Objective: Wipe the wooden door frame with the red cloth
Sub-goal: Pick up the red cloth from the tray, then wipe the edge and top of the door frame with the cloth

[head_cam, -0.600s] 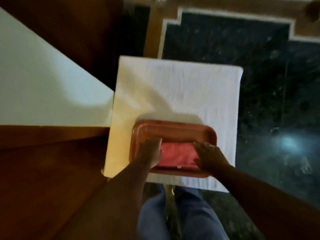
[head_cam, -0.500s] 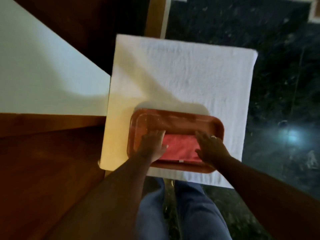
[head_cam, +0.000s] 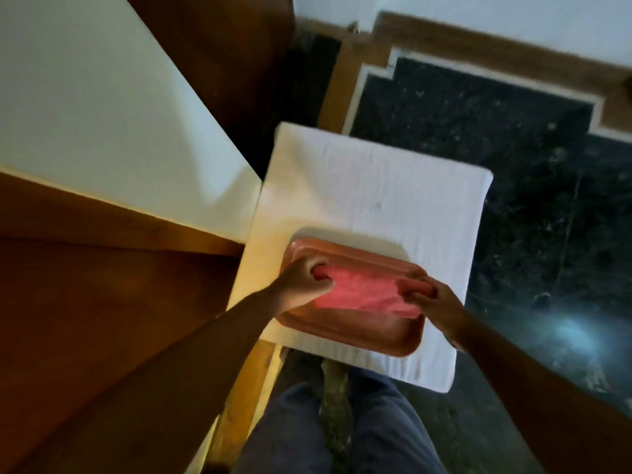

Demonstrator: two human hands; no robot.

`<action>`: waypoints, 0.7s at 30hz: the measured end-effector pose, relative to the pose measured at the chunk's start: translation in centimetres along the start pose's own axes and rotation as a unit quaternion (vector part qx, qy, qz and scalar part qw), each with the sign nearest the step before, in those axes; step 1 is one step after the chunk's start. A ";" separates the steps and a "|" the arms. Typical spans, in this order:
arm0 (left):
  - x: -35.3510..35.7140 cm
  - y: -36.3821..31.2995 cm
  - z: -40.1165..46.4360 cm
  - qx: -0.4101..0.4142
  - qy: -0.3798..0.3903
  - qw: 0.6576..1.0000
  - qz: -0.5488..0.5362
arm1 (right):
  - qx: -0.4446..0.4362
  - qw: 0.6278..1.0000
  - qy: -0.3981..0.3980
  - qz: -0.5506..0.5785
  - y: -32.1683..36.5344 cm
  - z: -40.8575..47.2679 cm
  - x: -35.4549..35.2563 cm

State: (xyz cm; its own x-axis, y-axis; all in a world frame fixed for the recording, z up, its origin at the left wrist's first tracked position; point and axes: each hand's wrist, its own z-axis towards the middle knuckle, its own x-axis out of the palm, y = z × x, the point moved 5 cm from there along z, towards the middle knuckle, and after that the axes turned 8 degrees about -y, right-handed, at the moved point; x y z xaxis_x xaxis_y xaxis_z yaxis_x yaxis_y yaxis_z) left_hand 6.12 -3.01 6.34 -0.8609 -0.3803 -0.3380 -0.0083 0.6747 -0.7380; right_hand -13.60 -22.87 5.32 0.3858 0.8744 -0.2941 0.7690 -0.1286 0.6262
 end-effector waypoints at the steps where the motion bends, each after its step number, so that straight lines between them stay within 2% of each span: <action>1: -1.3 -2.0 -1.4 0.009 -0.029 0.998 -0.046 | -0.011 0.998 -0.021 0.058 2.3 -1.5 -1.0; 3: -3.9 -5.7 -4.3 0.015 -0.089 0.985 -0.146 | -0.047 0.989 -0.056 0.127 7.2 -4.3 -2.8; 6: -7.1 -9.8 -8.5 0.018 -0.169 0.962 -0.215 | -0.062 0.980 -0.022 0.188 12.8 -7.5 -3.1; 9: -10.6 -12.6 -13.0 0.037 -0.270 0.945 -0.181 | -0.131 0.989 0.003 0.069 18.0 -9.9 -1.6; 11: -13.4 -14.1 -17.2 0.053 -0.345 0.917 -0.194 | -0.207 0.978 -0.007 0.035 22.5 -12.1 -0.3; 16: -19.9 -16.9 -29.3 0.100 -0.471 0.840 -0.249 | -0.378 0.925 -0.024 0.044 33.0 -19.3 3.9; 18: -22.9 -17.6 -34.8 0.122 -0.513 0.817 -0.233 | -0.452 0.890 -0.036 0.045 37.7 -23.5 6.2; 21: -27.4 -19.5 -41.8 0.161 -0.562 0.792 -0.179 | -0.509 0.856 -0.058 0.073 44.1 -29.5 9.6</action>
State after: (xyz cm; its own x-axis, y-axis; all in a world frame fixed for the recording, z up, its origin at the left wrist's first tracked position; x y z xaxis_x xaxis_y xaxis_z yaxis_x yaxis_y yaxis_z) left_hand 8.60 20.73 54.39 0.1647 -0.9550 -0.2468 0.1364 0.2699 -0.9532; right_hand 9.02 -6.31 51.41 0.5327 0.8242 -0.1920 -0.1104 0.2927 0.9498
